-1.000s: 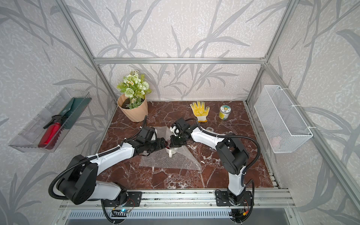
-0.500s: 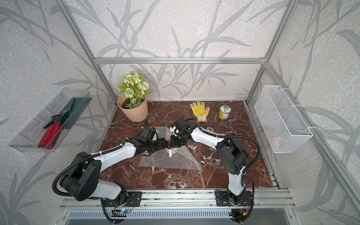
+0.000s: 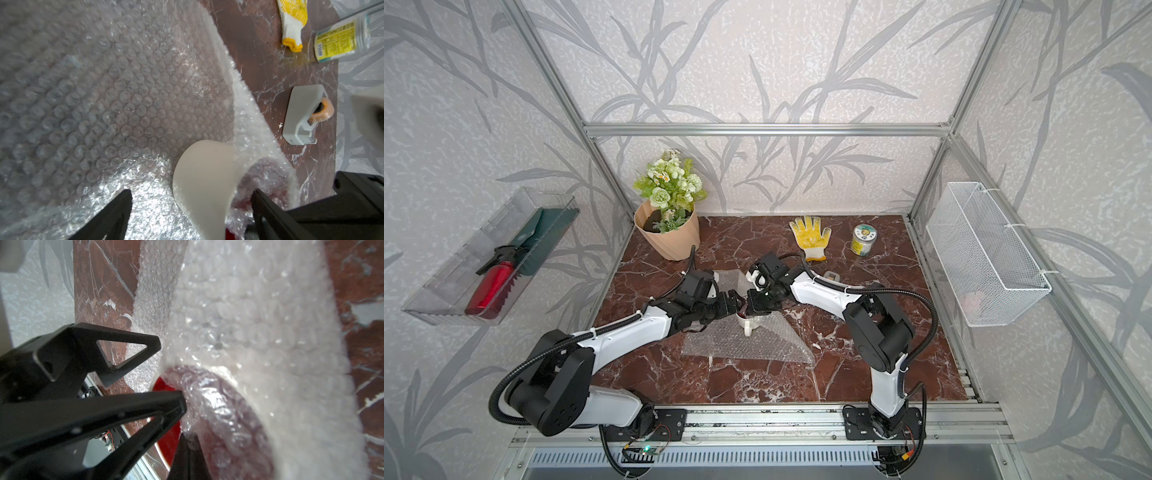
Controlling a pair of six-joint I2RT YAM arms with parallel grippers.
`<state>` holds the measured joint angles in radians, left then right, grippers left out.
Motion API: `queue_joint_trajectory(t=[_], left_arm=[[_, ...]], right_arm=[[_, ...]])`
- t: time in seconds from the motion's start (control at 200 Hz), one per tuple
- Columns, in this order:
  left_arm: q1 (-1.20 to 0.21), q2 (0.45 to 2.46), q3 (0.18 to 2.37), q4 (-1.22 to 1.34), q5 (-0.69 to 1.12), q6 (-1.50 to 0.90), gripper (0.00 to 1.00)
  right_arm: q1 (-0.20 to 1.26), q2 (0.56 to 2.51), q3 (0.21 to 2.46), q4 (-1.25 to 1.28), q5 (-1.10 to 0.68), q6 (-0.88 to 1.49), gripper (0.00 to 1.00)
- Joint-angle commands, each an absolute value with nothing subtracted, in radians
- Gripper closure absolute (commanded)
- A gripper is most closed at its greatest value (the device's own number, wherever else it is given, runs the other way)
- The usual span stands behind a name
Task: Wrap mugs in bubble wrap
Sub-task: Wrap the mug in bubble wrap.
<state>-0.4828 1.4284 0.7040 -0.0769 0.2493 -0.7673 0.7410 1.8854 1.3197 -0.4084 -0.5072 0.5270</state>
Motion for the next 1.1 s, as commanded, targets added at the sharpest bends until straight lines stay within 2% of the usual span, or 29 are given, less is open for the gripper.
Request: queue_joint_trajectory(t=[0.0,0.165,0.295,0.5,0.65,0.775,0.975,1.1], left_arm=[[-0.485,1.449,0.716,-0.047,0.264,-0.775,0.08],[-0.484,1.468,0.712,-0.025,0.271,-0.779,0.08],[-0.484,1.479,0.708,-0.040,0.256,-0.780,0.09],[-0.484,1.475,0.681,-0.042,0.243,-0.787,0.10],[-0.485,1.475,0.677,-0.040,0.242,-0.790,0.09],[-0.484,1.479,0.680,-0.043,0.243,-0.786,0.09],[-0.483,1.481,0.683,-0.044,0.249,-0.781,0.10],[-0.484,1.481,0.687,-0.045,0.251,-0.779,0.10]], right_arm=[[0.750,1.908,1.323,-0.429,-0.508,0.523,0.97],[0.750,1.909,1.317,-0.425,-0.514,0.525,0.93],[0.750,1.891,1.316,-0.422,-0.517,0.528,0.85],[0.750,1.810,1.332,-0.454,-0.497,0.518,0.67],[0.750,1.720,1.313,-0.482,-0.443,0.509,0.64],[0.750,1.614,1.249,-0.509,-0.357,0.507,0.63],[0.747,1.414,1.095,-0.699,-0.019,0.533,0.58],[0.745,1.310,0.971,-0.758,0.004,0.536,0.53]])
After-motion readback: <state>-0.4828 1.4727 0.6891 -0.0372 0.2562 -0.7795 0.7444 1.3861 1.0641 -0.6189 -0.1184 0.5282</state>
